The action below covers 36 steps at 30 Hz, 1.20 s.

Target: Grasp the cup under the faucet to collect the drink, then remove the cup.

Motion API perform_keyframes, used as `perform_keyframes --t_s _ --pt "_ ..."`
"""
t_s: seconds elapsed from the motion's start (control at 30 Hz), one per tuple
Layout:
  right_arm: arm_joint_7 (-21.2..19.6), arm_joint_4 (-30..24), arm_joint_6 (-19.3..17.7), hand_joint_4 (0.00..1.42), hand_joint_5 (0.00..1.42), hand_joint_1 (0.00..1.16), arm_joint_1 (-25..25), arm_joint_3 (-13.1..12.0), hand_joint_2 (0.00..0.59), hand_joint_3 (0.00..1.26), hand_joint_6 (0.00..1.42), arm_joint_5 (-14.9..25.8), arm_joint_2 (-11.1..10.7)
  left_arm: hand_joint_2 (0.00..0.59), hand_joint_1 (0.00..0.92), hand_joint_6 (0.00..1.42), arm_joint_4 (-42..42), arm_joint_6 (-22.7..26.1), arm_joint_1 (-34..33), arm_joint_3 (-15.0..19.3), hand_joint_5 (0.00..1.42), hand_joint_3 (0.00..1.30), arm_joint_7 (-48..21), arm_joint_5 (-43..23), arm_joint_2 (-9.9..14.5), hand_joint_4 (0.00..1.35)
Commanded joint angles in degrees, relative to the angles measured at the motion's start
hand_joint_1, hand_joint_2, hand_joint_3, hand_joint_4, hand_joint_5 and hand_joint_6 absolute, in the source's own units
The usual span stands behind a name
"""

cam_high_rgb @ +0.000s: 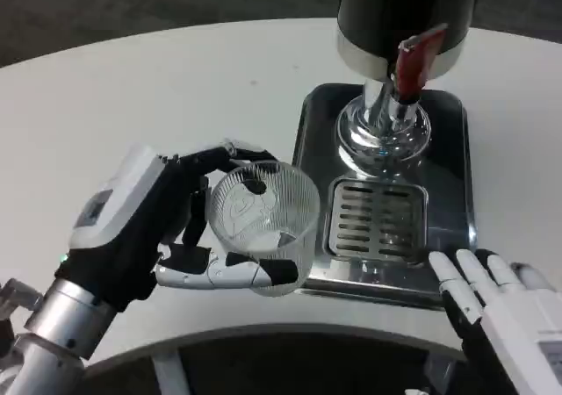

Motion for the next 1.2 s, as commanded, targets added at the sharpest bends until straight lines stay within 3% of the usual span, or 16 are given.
perform_keyframes --t_s 0.03,0.23,0.47,0.83,1.2 --pt "-1.96 -0.79 -3.33 0.0 0.0 0.5 2.0 -4.92 0.441 0.04 0.0 4.35 3.66 0.0 0.692 1.42 6.69 -0.23 -5.7 -1.86 1.28 0.94 4.48 3.01 -0.58 1.07" --pt "-2.59 -0.79 -9.02 0.0 0.0 0.5 3.07 -13.85 0.444 0.04 0.0 12.19 5.19 0.0 0.692 1.42 16.61 0.06 -13.27 -4.82 1.27 0.94 9.16 6.59 -1.07 1.07" --pt "-1.31 -0.79 -16.12 0.0 0.0 0.51 4.68 -22.04 0.447 0.04 0.0 19.78 7.62 0.0 0.692 1.42 25.0 0.26 -20.58 -8.87 1.28 0.94 13.11 9.23 -2.34 1.07" --pt "0.31 -0.79 -22.13 0.0 0.0 0.52 6.55 -30.35 0.448 0.05 0.0 27.7 9.62 0.0 0.692 1.42 31.43 0.21 -25.99 -13.24 1.28 0.94 15.61 11.13 -4.63 1.07" --pt "3.24 -0.79 -23.24 0.0 0.0 0.52 5.36 -34.71 0.448 0.05 0.0 31.7 9.45 0.0 0.692 1.42 35.96 0.81 -29.37 -17.25 1.27 0.94 17.69 12.77 -6.48 1.06"
